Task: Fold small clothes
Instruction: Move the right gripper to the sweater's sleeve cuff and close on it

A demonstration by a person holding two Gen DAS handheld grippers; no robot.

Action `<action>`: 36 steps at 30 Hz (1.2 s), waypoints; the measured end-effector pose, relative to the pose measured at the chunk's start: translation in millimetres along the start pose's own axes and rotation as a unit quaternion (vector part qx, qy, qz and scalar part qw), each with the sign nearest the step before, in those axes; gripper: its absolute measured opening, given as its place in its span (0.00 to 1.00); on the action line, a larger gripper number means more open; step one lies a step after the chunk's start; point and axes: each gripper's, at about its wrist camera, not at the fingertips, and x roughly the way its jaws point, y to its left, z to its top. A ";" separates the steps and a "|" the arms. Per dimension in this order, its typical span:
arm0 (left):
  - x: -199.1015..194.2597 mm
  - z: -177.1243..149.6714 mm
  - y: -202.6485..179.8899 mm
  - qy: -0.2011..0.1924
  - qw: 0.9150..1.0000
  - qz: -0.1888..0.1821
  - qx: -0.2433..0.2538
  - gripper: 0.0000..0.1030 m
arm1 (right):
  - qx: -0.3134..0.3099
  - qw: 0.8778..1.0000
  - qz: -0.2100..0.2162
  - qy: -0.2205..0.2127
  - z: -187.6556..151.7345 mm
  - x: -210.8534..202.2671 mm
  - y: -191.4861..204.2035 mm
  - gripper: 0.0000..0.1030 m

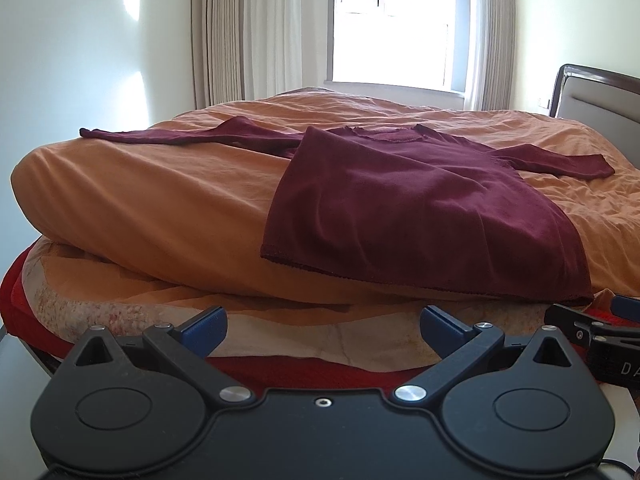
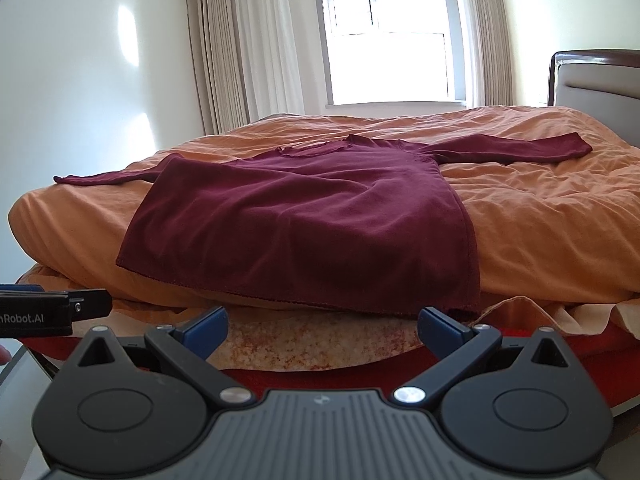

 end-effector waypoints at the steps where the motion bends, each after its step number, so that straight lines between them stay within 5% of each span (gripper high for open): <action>1: 3.4 1.2 0.0 0.004 1.000 -0.001 0.001 0.99 | -0.001 1.000 -0.004 -0.001 0.7 1.6 -0.4 1.00; 18: 60.6 53.0 -0.4 0.035 0.999 0.002 0.015 0.99 | -0.007 0.999 -0.049 -0.022 47.7 48.6 -52.3 1.00; 28: 105.1 146.7 -12.0 0.002 1.000 0.005 0.026 0.99 | 0.026 0.993 -0.058 -0.103 96.2 81.4 -112.9 1.00; 36: 169.9 218.2 -50.7 0.009 0.999 -0.002 0.045 0.99 | 0.105 0.991 -0.067 -0.052 139.6 145.0 -217.0 1.00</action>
